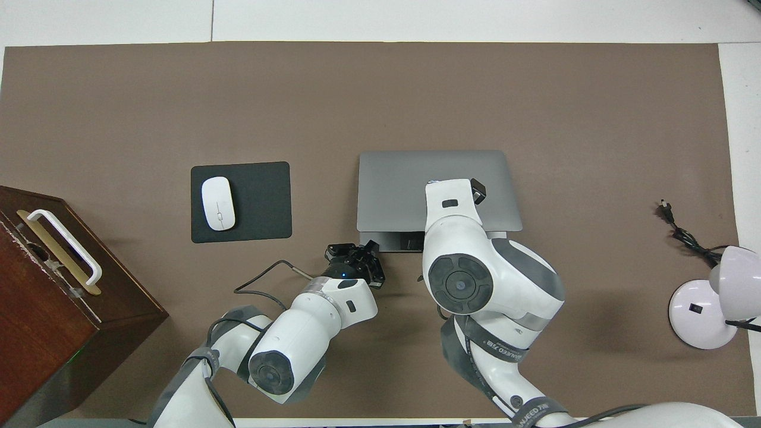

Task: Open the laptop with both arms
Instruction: 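Hook the right gripper under the laptop lid edge and lift it, then push the laptop lid upward and away with the right gripper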

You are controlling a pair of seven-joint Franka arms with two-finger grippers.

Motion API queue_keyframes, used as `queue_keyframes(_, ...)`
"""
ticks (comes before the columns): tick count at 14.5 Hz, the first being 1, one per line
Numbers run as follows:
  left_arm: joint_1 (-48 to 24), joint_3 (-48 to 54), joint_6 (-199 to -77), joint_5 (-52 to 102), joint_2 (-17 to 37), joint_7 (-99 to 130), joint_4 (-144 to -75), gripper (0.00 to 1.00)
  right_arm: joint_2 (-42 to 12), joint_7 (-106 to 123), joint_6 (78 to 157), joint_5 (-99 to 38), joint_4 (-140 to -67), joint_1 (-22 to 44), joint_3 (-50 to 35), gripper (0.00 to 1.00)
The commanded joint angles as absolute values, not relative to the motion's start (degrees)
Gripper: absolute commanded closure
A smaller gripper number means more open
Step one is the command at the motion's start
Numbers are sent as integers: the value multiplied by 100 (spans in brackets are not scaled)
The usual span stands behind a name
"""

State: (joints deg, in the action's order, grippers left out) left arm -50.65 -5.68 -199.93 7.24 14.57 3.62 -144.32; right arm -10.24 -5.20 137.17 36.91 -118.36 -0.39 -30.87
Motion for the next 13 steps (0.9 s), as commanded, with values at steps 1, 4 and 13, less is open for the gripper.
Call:
queue_keyframes(1, -4966, -615, -20083, 633, 1811, 290, -14335, 100, -1266, -379, 13430, 3771, -11304, -193, -3138, 0)
queue_keyframes(4, -4975, -615, -20083, 633, 1811, 290, -14335, 100, -1274, -255, 13298, 3639, -11093, -237, -3120, 0)
queue_keyframes(13, -4966, -615, -20083, 633, 1819, 290, -14335, 100, -1617, 650, 12420, 2953, -9819, -431, -3111, 0)
